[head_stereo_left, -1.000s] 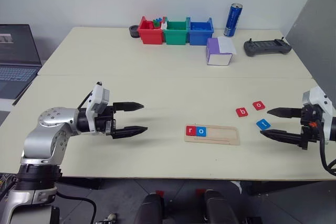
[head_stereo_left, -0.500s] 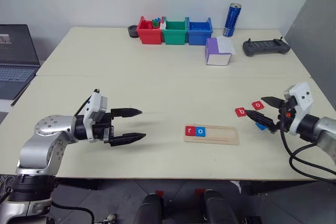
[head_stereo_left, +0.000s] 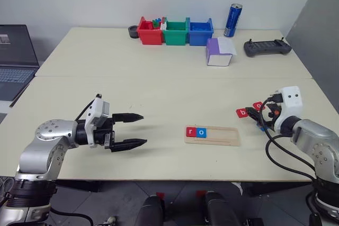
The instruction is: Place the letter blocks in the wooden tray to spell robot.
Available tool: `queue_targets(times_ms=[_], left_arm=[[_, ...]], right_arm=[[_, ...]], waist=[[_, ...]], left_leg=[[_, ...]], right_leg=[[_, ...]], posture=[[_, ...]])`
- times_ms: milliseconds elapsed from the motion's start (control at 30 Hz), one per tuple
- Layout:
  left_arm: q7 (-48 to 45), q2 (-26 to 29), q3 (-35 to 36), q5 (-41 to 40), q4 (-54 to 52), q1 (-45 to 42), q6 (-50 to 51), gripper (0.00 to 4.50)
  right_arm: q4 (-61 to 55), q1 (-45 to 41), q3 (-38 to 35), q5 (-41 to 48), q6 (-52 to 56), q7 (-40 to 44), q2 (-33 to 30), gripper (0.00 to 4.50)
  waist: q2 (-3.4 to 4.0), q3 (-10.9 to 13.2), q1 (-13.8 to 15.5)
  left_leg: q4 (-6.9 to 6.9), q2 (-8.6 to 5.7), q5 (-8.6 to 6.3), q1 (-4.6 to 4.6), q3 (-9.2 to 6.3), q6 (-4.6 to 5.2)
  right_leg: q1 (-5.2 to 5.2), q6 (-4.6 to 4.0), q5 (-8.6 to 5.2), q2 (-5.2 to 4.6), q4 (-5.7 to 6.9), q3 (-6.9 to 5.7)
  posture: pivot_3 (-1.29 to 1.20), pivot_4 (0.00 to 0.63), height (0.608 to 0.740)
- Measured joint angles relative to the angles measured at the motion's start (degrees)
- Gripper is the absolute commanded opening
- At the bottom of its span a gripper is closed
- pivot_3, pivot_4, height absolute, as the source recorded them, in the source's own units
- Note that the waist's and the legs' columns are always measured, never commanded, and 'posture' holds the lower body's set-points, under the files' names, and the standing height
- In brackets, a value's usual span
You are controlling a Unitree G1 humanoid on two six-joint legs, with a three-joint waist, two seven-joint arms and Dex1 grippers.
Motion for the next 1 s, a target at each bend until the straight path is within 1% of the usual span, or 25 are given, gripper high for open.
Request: queue_targets(times_ms=[133, 267, 467, 700, 1000], left_arm=[[0.0, 0.9, 0.0, 0.2, 0.0, 0.6, 0.0, 4.45], [0.2, 1.8, -1.6, 1.8, -0.1, 0.8, -0.2, 4.45], [1.9, 2.0, -1.8, 2.1, -3.6, 0.7, 1.7, 4.45], [3.9, 2.0, -2.2, 2.0, -6.4, 0.7, 3.6, 4.45], [3.1, 2.0, -2.2, 2.3, -3.8, 1.3, 1.1, 4.45]], right_arm=[[-0.3, 0.0, 2.7, -0.9, 0.7, -1.0, 0.1, 4.50], [1.5, -2.3, 4.7, -2.5, 0.8, -2.0, 1.4, 4.50], [3.1, -3.2, 7.0, -4.1, -0.3, -2.4, 3.5, 4.50], [5.3, -3.2, 7.6, -6.9, -1.5, -3.7, 5.2, 4.50], [6.4, -3.2, 7.7, -8.1, -1.9, -3.9, 5.8, 4.50]], waist=[[0.00, 0.0, 0.0], [0.00, 0.0, 0.0], [-0.01, 0.0, 0.0], [-0.01, 0.0, 0.0], [-0.01, 0.0, -0.1]], left_leg=[[-0.02, 0.00, -0.01, -0.01, 0.01, 0.01], [-0.02, 0.02, -0.01, 0.00, 0.01, 0.01], [-0.02, 0.28, -0.01, -0.01, 0.02, 0.01], [-0.05, 0.70, -0.01, 0.01, 0.03, 0.01], [-0.06, 0.72, -0.01, 0.00, 0.05, 0.01]], right_leg=[[-0.02, -0.01, -0.01, 0.00, -0.02, 0.00], [-0.03, -0.11, -0.06, 0.02, -0.01, 0.00], [-0.04, -0.08, -0.03, 0.26, -0.03, -0.01], [-0.16, -0.35, 0.01, 0.70, 0.02, -0.04], [-0.20, -0.40, 0.02, 0.72, 0.02, -0.02]], posture=[[0.00, 0.150, 0.740], [0.00, 0.150, 0.740], [0.00, 0.150, 0.740], [0.00, 0.150, 0.740], [0.00, 0.150, 0.740]])
